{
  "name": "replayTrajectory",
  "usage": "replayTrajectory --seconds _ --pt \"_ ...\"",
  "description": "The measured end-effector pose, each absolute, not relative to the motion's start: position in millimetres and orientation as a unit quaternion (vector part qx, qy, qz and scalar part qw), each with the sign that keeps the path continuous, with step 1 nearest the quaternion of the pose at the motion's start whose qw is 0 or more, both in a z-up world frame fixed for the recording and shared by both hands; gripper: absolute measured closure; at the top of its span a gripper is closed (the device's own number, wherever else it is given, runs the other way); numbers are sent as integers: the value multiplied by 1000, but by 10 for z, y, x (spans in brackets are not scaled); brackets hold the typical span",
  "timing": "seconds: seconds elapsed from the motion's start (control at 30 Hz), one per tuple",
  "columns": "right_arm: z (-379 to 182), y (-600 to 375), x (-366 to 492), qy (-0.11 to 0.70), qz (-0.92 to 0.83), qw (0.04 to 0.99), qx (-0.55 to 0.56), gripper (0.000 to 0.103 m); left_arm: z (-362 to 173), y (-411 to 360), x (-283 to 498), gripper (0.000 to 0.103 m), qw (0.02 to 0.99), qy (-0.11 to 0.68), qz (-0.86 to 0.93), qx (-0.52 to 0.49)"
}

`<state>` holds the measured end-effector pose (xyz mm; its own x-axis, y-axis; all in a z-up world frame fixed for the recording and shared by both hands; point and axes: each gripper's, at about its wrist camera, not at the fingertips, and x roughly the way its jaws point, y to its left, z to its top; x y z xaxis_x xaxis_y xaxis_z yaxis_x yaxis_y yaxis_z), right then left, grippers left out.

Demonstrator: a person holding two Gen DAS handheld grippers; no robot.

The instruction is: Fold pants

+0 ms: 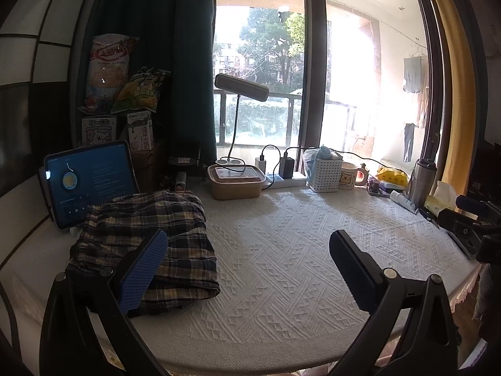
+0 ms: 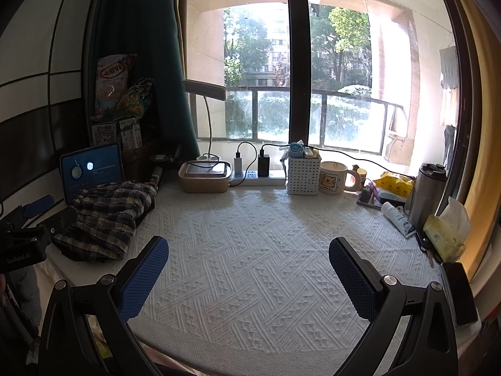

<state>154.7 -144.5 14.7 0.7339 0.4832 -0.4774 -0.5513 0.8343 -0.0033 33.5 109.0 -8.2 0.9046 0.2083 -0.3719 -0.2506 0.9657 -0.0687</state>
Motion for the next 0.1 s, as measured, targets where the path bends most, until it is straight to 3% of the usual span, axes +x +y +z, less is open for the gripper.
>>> replayTrajectory --seconds 0.1 --pt "145 -1445 1551 235 277 929 -73 0 -76 1093 326 1 975 180 116 -59"
